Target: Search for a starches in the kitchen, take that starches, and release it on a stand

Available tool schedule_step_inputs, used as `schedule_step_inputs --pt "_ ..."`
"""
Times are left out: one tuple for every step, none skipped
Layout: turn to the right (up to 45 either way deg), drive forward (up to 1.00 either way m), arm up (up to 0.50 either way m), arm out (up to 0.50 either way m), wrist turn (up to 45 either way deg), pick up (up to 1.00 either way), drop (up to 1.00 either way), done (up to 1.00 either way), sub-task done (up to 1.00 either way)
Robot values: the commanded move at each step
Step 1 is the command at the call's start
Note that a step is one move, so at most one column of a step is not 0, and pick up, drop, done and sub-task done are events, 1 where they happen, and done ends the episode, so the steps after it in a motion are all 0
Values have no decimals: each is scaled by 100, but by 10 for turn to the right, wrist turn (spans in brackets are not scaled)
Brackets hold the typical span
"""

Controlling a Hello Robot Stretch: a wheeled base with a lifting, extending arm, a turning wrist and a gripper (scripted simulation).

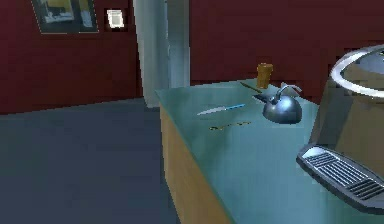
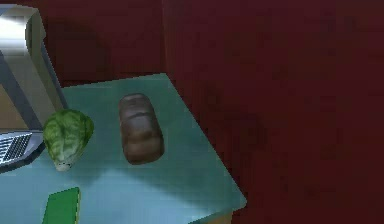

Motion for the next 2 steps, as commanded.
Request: schedule_step_inputs --pt "-90 0 0 0 0 0 0 0 0" --pt "0 0 50 0 0 0 0 0 0"
